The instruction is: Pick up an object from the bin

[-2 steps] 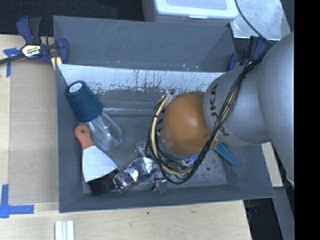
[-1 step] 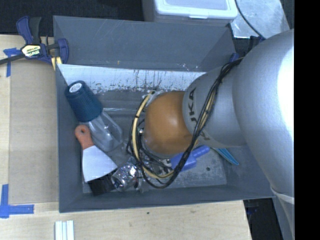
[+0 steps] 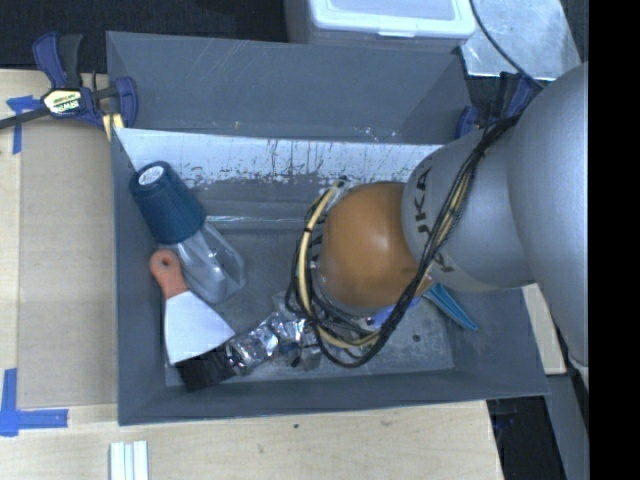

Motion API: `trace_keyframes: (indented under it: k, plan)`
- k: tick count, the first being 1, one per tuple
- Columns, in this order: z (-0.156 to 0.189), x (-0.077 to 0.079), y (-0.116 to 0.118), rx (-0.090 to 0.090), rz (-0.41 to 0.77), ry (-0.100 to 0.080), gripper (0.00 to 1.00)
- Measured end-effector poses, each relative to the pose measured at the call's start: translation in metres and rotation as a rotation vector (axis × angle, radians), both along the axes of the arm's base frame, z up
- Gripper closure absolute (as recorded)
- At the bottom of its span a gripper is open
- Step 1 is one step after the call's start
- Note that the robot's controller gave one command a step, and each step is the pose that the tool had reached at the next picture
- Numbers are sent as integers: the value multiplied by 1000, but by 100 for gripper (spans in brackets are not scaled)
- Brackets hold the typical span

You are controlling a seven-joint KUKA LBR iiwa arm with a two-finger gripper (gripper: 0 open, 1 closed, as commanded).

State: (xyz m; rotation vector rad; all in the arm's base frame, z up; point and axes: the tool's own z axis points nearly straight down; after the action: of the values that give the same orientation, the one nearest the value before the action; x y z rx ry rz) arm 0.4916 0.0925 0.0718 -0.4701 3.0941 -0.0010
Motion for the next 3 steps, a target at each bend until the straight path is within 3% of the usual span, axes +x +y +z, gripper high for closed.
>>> trace_keyframes:
  k: [1, 2, 3]
  plan:
    - [0, 0, 0, 0, -1, 0, 100]
    - [38, -3, 0, -1, -2, 8, 100]
    - [62, -2, 0, 0, -4, 3, 100]
